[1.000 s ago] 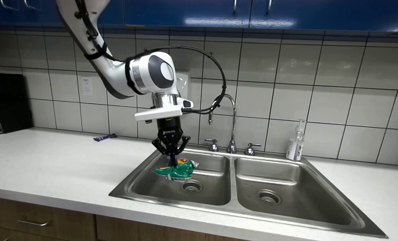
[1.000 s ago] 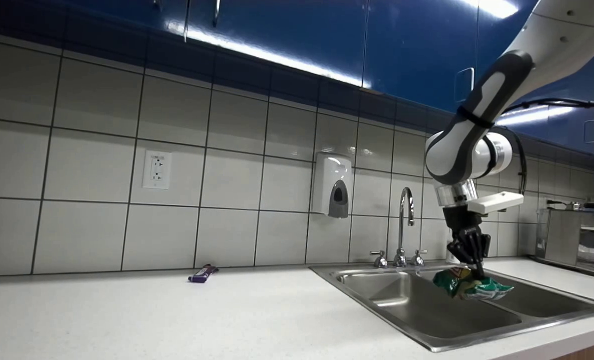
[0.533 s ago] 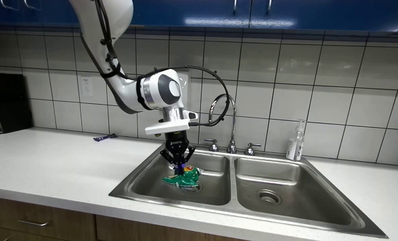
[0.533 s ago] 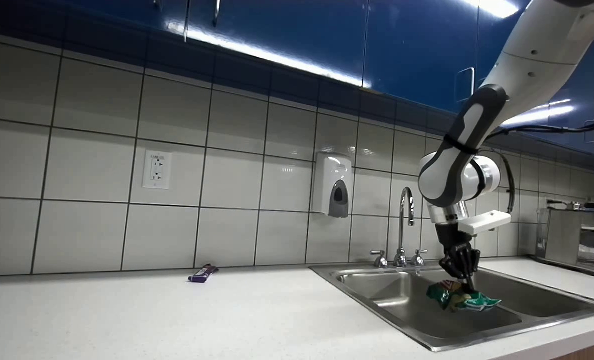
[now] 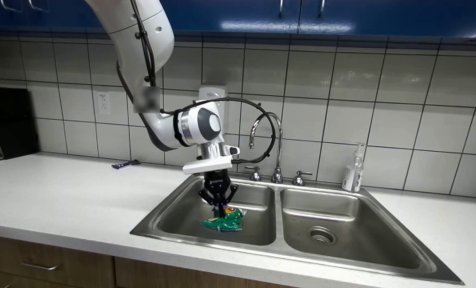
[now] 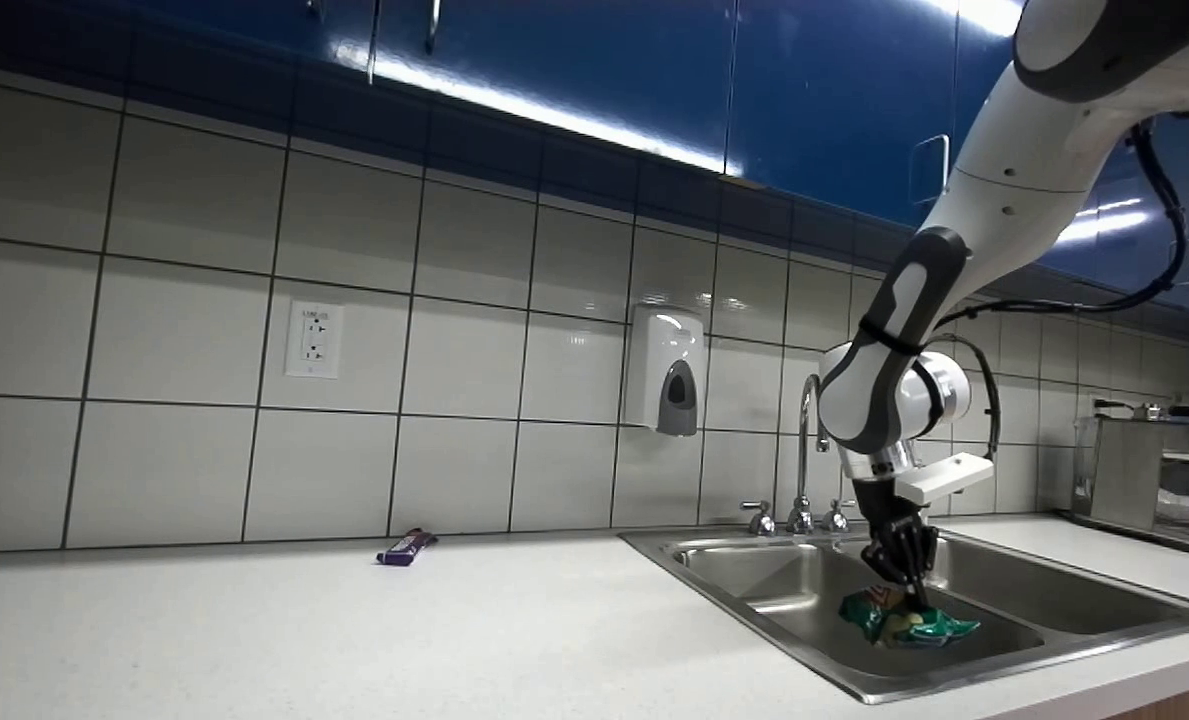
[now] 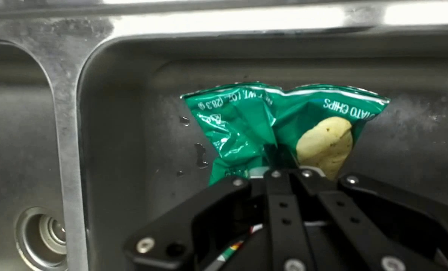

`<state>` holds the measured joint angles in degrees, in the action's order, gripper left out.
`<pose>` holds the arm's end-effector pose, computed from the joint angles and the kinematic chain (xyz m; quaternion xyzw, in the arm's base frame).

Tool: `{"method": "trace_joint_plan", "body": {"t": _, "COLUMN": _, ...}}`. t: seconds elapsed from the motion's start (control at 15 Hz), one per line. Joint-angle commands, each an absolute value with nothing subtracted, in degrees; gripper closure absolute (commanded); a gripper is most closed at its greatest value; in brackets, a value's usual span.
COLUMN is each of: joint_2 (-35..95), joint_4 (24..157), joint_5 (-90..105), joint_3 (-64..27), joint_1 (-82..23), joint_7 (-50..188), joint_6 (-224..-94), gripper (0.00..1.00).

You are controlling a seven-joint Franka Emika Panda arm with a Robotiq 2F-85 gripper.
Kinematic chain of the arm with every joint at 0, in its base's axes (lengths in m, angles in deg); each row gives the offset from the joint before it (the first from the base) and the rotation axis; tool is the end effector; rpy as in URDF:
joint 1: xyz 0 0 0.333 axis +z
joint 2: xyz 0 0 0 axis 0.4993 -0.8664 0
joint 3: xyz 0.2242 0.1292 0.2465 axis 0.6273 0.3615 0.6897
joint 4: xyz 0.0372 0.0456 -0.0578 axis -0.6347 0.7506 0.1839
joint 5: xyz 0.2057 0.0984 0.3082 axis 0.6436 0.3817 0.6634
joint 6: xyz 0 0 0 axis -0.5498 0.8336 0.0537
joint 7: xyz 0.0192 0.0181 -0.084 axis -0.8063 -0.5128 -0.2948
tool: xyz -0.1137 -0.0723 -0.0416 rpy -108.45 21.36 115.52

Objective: Put the lays packet in the sink to the left

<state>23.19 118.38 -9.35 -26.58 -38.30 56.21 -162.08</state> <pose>0.5411 -0.2085 0.2331 0.9871 0.0328 -0.0871 0.1304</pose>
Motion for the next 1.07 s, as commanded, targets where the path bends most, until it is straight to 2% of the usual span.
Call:
{"method": "trace_joint_plan", "body": {"t": 0.0, "joint_2": 19.1, "joint_4": 113.9, "joint_5": -9.2, "joint_3": -26.0, "joint_1": -38.2, "joint_7": 57.4, "joint_6": -162.3, "gripper": 1.00}}
{"method": "trace_joint_plan", "body": {"t": 1.0, "joint_2": 10.9, "joint_4": 109.2, "joint_5": -8.8, "joint_3": -25.4, "joint_1": -37.6, "joint_7": 57.1, "joint_6": -162.7, "gripper": 1.00}}
